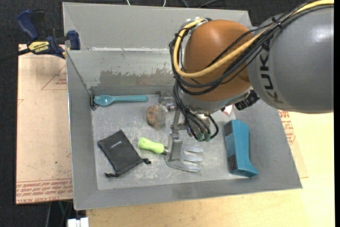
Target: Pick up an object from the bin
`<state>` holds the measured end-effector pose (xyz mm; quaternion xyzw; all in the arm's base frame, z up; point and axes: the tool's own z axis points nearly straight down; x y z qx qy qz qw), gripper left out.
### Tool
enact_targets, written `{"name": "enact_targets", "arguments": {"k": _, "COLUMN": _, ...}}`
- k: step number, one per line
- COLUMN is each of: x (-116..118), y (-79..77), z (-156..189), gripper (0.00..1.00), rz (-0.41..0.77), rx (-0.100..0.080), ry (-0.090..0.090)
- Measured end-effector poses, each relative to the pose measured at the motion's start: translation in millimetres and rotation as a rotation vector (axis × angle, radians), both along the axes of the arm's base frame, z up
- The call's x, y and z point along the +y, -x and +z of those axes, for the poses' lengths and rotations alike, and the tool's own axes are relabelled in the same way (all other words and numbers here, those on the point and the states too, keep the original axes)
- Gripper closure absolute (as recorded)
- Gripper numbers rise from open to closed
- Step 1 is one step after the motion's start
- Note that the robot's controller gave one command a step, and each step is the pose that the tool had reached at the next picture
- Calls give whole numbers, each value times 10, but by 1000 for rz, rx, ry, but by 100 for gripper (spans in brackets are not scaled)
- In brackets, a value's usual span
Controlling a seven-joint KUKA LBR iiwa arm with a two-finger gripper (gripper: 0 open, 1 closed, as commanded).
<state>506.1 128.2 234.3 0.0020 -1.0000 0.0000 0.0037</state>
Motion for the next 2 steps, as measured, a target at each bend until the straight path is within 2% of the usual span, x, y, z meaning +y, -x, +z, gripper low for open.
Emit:
{"name": "enact_targets", "arguments": {"k": 1, "x": -7, "y": -17, "z": 40, "gripper": 0, "rz": -4, "rx": -8, "ry": -1}}
{"name": "enact_targets", "arguments": {"k": 2, "x": 636, "y": 44, "z": -598, "gripper": 0, "rz": 0, "rx": -12, "ry": -4}}
